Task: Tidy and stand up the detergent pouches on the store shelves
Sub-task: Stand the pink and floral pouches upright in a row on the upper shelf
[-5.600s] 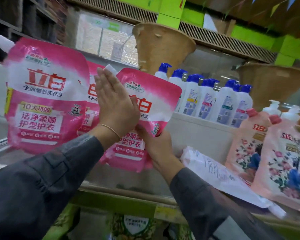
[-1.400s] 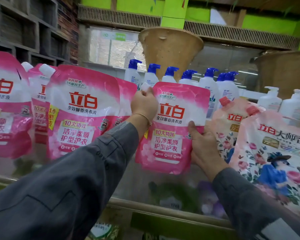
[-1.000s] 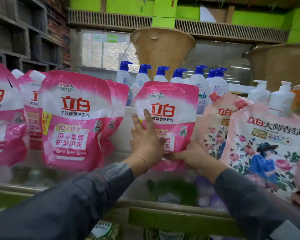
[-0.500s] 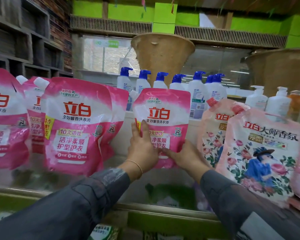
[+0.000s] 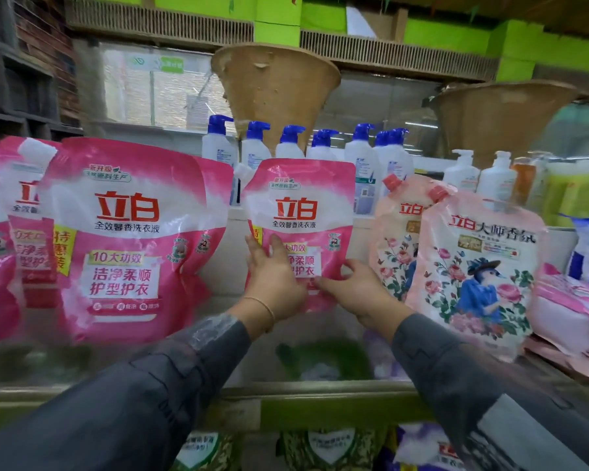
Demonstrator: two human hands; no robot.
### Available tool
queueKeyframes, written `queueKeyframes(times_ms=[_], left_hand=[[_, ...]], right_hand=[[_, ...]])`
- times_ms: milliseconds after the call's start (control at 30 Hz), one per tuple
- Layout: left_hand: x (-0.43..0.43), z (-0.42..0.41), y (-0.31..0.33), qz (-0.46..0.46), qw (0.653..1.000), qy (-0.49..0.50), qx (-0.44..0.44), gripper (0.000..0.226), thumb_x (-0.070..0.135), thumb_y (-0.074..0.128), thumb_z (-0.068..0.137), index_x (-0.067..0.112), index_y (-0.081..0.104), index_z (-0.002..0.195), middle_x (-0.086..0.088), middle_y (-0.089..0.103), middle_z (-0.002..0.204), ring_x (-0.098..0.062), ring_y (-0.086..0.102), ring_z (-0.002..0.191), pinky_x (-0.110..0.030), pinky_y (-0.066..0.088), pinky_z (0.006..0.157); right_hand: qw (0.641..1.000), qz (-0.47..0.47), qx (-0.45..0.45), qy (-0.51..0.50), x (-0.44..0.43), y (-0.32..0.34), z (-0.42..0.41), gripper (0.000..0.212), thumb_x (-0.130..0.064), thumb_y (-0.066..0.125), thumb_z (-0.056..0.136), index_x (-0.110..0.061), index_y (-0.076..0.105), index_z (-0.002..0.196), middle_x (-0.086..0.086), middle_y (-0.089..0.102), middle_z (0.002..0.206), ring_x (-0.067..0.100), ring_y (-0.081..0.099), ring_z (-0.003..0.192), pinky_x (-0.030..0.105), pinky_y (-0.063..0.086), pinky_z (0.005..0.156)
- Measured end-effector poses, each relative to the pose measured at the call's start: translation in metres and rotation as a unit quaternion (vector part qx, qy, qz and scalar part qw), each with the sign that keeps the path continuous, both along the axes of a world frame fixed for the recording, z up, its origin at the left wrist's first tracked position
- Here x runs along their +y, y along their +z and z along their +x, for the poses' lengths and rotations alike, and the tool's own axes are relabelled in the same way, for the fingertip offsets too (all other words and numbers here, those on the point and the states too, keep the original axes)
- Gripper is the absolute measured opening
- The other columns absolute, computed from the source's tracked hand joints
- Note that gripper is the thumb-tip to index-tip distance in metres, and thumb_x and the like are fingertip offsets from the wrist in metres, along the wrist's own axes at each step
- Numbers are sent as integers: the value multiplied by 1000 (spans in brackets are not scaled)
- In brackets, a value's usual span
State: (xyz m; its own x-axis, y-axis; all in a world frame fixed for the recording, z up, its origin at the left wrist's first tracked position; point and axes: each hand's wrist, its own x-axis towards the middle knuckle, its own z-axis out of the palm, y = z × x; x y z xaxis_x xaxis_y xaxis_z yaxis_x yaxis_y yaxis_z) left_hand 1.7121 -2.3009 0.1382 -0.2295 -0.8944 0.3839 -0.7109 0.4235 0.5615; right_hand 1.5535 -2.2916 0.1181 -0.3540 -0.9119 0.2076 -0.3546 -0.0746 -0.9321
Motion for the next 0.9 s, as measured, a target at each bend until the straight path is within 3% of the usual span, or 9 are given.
queueKeyframes(times_ms=[67, 200, 267, 333, 500, 633, 733, 900], left_hand=[[-2, 3, 4, -29, 1000, -2, 9, 96, 34, 60, 88, 13, -7, 154, -21, -25, 157, -42, -8, 148, -47, 10, 123], [5, 7, 4, -123, 992, -5, 22, 91, 32, 60, 84, 9, 6, 154, -23, -15, 159, -39, -7, 148, -46, 9, 122], [13, 7, 5, -164, 985, -28, 41, 82, 29, 59, 84, 8, 17, 152, -21, -1, 160, -37, 2, 148, -47, 15, 121], [21, 4, 7, -192, 978, -70, 50, 71, 25, 57, 88, 7, 26, 149, -18, 16, 157, -34, 16, 146, -47, 22, 119], [41, -18, 5, -229, 957, -172, 35, 52, 15, 57, 88, 5, 46, 138, -15, 49, 137, -29, 45, 126, -29, 31, 107], [70, -57, 3, -234, 940, -249, 0, 47, 10, 59, 85, 5, 53, 131, -14, 55, 128, -28, 52, 118, -21, 32, 93], [89, -105, 4, -228, 930, -290, -10, 52, 14, 56, 81, 6, 53, 132, -15, 55, 129, -30, 52, 118, -24, 34, 96], [124, -193, 13, -232, 917, -324, -10, 50, 9, 58, 71, 8, 61, 121, -15, 61, 114, -35, 57, 106, -35, 41, 89]], right_hand=[[1000, -16, 5, -14, 4, 1, 5, 57, -31, 82, 74, -20, 59, 125, 0, 73, 114, 20, 73, 94, 43, 62, 86], [998, -48, -28, -20, 11, 4, 19, 35, -29, 77, 77, -22, 64, 109, 3, 74, 108, 26, 73, 95, 51, 61, 87], [998, -57, -29, -26, 20, 7, 26, 47, -33, 76, 80, -19, 61, 122, 2, 73, 109, 25, 73, 95, 49, 61, 86], [996, -75, -26, -36, 29, 9, 27, 43, -31, 73, 87, -17, 61, 126, 1, 72, 110, 22, 72, 95, 46, 62, 85], [990, -120, 0, -73, 57, 11, 8, 21, -36, 70, 83, -24, 72, 100, 0, 76, 99, 20, 73, 93, 50, 62, 83], [982, -137, 33, -127, 89, 6, -37, 5, -22, 71, 88, -19, 72, 92, 8, 77, 95, 24, 74, 92, 47, 59, 89], [974, -143, 28, -172, 120, 6, -77, 1, -24, 70, 85, -24, 69, 85, 6, 77, 96, 23, 73, 95, 45, 58, 91], [961, -154, 38, -224, 160, 19, -147, 8, -17, 63, 83, -20, 70, 80, 11, 78, 91, 29, 73, 87, 43, 59, 75]])
